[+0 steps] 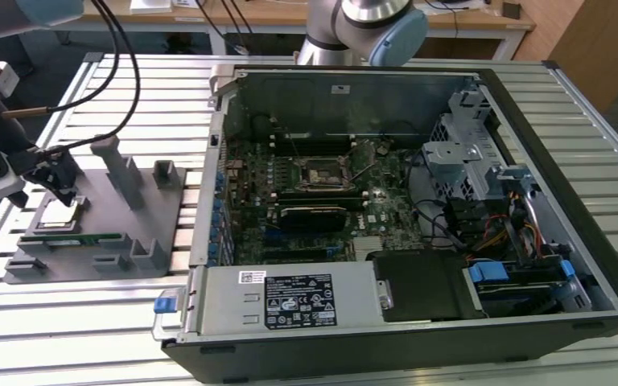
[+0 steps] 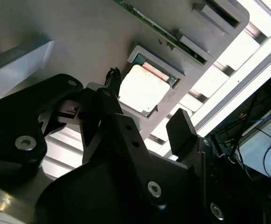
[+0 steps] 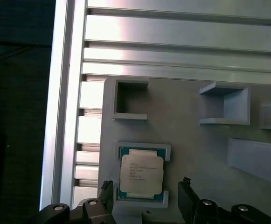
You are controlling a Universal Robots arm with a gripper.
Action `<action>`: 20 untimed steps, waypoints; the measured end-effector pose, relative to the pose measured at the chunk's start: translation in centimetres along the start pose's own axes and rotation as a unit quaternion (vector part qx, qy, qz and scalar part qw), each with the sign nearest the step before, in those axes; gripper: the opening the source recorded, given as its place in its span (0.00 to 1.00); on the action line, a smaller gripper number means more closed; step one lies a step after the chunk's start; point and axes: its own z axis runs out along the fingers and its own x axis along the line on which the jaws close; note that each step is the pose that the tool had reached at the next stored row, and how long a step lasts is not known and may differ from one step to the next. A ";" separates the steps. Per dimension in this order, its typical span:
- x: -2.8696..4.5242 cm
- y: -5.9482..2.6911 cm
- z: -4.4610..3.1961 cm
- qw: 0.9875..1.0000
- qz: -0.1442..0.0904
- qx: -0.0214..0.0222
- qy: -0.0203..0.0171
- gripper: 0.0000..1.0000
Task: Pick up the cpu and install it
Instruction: 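Pick up the cpu and move it towards the insertion slot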
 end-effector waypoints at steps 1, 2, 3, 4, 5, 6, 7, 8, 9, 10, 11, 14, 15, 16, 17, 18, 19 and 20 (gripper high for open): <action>-0.01 0.00 0.18 1.000 0.000 0.000 0.000 0.66; -0.01 0.01 0.37 1.000 0.000 0.000 0.000 0.66; -0.01 0.02 0.54 1.000 0.000 0.000 0.000 0.66; -0.01 0.02 0.73 1.000 0.000 0.000 0.000 0.66; 0.00 0.01 0.92 1.000 0.000 0.000 0.000 0.66; 0.00 0.00 1.09 1.000 0.000 0.000 0.000 0.66; 0.00 -0.01 1.28 1.000 0.000 0.000 0.000 0.66; 0.00 -0.02 1.46 1.000 0.000 0.000 0.000 0.66; 0.00 -0.03 1.63 1.000 0.000 0.000 0.000 0.66; 0.00 -0.04 1.81 1.000 0.000 0.000 0.000 0.66; 0.00 -0.05 2.00 1.000 0.000 0.000 0.000 0.66; 0.00 -0.07 2.49 1.000 0.000 0.000 0.000 0.66; 0.01 -0.06 2.58 1.000 0.000 0.000 0.000 0.66; 0.01 -0.02 2.63 1.000 0.000 0.000 0.000 0.66; 0.01 0.03 2.67 1.000 0.000 0.000 0.000 0.66; 0.00 0.09 2.72 1.000 0.000 0.000 0.000 0.66; 0.00 0.15 2.77 1.000 0.000 0.000 0.000 0.66; 0.00 0.19 2.83 1.000 0.000 0.000 0.000 0.66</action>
